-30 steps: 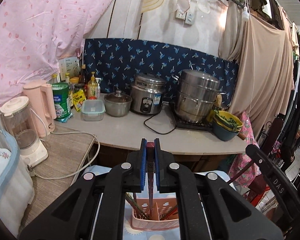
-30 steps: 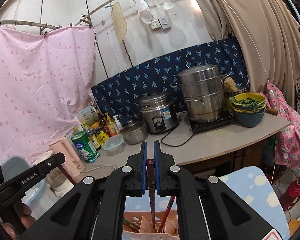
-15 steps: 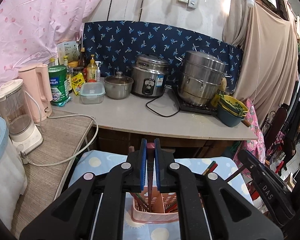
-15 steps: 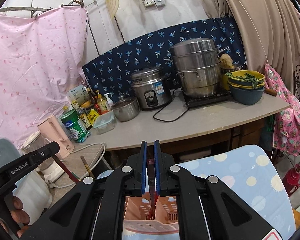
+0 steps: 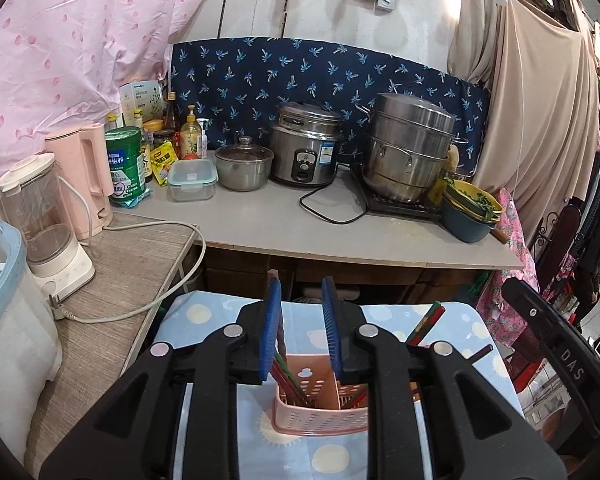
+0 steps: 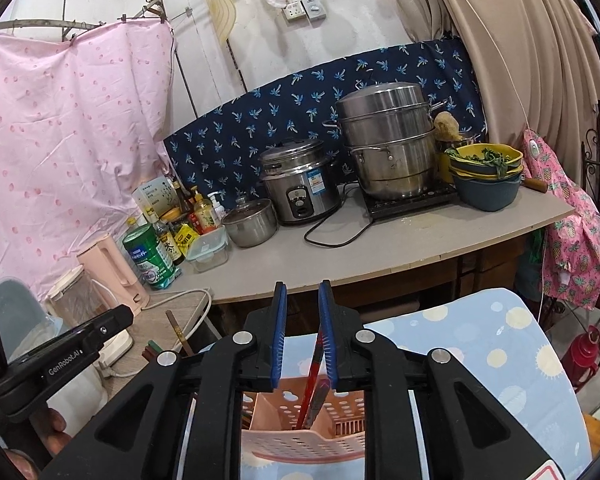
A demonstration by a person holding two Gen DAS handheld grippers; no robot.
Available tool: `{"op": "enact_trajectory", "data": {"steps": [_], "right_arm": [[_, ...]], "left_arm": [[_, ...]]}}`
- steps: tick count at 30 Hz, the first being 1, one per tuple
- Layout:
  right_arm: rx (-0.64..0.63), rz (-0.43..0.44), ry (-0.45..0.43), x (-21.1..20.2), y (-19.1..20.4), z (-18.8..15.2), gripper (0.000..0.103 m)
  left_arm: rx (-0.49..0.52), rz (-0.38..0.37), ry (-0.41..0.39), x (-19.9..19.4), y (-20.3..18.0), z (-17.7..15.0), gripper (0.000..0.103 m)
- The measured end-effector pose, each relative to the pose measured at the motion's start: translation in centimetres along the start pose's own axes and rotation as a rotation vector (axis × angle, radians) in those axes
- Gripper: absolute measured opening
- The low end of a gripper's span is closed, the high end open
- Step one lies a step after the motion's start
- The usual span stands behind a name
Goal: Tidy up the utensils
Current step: 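Open both tools to release the chopsticks into the basket, then grasp the red chopstick with the right tool while the left tool returns to the row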
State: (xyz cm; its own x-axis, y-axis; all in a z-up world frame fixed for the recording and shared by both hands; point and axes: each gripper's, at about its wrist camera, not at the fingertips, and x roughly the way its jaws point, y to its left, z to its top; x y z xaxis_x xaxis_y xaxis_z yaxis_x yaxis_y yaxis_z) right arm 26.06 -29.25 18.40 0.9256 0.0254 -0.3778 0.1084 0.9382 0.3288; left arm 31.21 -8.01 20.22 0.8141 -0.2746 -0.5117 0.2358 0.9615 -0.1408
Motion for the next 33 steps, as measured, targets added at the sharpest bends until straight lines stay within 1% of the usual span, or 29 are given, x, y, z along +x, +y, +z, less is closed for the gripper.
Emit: {"op": "enact_trajectory", "data": {"steps": [10, 14, 17, 24, 33], "right_arm": [[0.003, 0.005, -0.007, -2.6, -0.1, -0.6, 0.018], [-0.009, 0.003, -0.008, -3.9, 0.0, -1.3, 0.022], [-0.021, 0.005, 0.000, -5.1, 0.1, -2.1, 0.023], [-0.066, -0.005, 0.028, -7.9, 0.2, -5.2, 0.024], [-0.074, 0.004, 0.112, -11.4, -0.4, -10.5, 0.024]], "left_arm": [[0.017, 0.002, -0.006, -2.0, -0.4, -0.9, 0.020], [0.025, 0.005, -0.007, -3.1, -0.6, -1.5, 0.020], [0.030, 0.004, -0.002, -3.9, -0.6, -2.3, 0.020], [0.051, 0.006, 0.030, -5.5, -0.6, -5.3, 0.022], [0.059, 0.012, 0.108, -7.1, 0.3, -10.8, 0.022]]}}
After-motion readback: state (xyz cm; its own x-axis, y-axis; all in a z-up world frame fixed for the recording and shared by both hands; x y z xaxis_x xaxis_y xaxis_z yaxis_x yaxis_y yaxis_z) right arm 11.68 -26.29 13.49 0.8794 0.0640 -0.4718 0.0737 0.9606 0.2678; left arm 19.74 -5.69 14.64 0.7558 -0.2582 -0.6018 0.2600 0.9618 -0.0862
